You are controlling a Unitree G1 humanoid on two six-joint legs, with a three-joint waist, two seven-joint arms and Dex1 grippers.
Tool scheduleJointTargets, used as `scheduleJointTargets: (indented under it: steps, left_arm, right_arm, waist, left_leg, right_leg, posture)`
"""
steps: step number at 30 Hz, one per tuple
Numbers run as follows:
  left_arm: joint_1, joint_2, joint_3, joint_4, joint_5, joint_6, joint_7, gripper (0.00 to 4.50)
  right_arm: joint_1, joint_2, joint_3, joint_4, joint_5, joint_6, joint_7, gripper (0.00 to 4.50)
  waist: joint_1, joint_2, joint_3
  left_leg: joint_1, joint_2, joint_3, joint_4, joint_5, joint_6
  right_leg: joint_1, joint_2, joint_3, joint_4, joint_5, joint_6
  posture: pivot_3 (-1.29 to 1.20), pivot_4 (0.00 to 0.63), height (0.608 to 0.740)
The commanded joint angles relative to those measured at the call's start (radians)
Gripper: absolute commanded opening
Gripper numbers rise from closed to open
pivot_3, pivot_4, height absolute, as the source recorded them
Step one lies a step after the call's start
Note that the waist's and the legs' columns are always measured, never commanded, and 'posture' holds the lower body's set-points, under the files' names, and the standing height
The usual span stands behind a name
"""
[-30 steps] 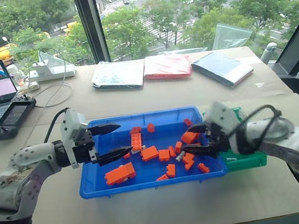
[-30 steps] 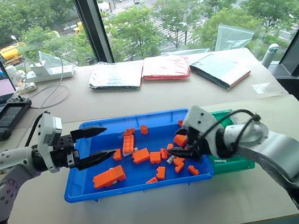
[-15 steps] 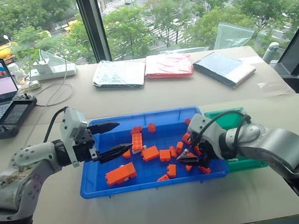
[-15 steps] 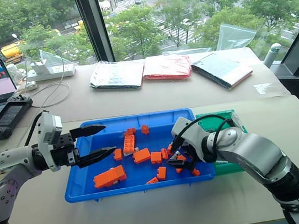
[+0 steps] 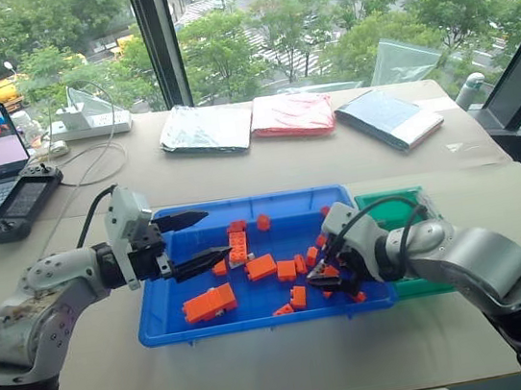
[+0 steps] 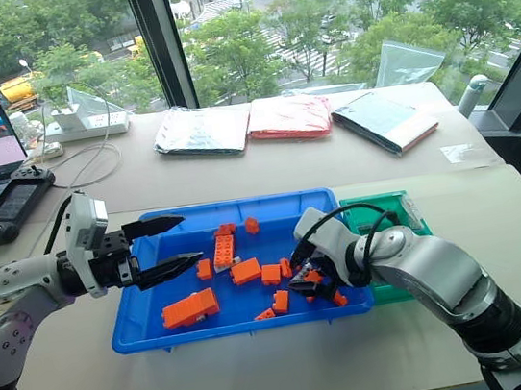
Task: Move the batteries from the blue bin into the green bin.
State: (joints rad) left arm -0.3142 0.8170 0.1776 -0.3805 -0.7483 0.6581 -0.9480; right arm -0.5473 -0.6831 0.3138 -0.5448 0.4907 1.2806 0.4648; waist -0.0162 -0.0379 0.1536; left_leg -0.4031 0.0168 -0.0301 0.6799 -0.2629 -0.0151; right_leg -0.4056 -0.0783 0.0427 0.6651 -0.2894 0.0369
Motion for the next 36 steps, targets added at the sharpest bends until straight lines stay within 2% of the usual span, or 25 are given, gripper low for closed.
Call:
scheduleJointTargets:
  steps: [1,11,14,23,36]
  left_arm:
    - [-0.011,0.0,0.025,-0.021,-0.008,-0.011,0.009,4.5]
    - [0.022,0.001,0.039,-0.001,0.002,-0.044,-0.015,4.5]
    - [0.028,0.0,0.041,0.003,0.007,-0.053,-0.02,4.5]
    - [0.04,0.005,0.046,0.014,0.013,-0.074,-0.026,4.5]
    - [0.0,-0.006,0.025,0.003,0.012,-0.048,0.003,4.5]
  right_arm:
    - [-0.009,0.011,0.004,-0.015,-0.015,0.017,-0.009,4.47]
    - [-0.001,0.024,0.02,-0.009,-0.021,0.035,-0.01,4.47]
    - [0.003,0.026,0.022,-0.007,-0.025,0.034,-0.01,3.77]
    - [0.004,0.038,0.032,-0.001,-0.037,0.029,-0.01,0.8]
    - [0.006,0.031,0.032,-0.011,-0.048,0.02,0.009,0.8]
  waist:
    - [0.0,0.0,0.0]
    - [-0.001,0.0,0.0]
    - [-0.001,0.0,0.0]
    - [-0.001,0.0,0.0]
    - [0.0,0.0,0.0]
  left_leg:
    - [0.0,0.0,0.0,0.0,0.0,0.0]
    - [0.0,0.0,0.0,0.0,0.0,0.0]
    - [0.0,0.0,0.0,0.0,0.0,0.0]
    - [0.0,0.0,0.0,0.0,0.0,0.0]
    - [0.0,0.0,0.0,0.0,0.0,0.0]
  right_leg:
    - [0.0,0.0,0.0,0.0,0.0,0.0]
    - [0.0,0.0,0.0,0.0,0.0,0.0]
    - [0.0,0.0,0.0,0.0,0.0,0.0]
    - [0.0,0.0,0.0,0.0,0.0,0.0]
    - [0.0,0.0,0.0,0.0,0.0,0.0]
  posture:
    - [0.0,0.15,0.74]
    - [0.0,0.15,0.74]
    - [0.0,0.15,0.74]
    - [0.0,0.15,0.74]
    - [0.0,0.15,0.74]
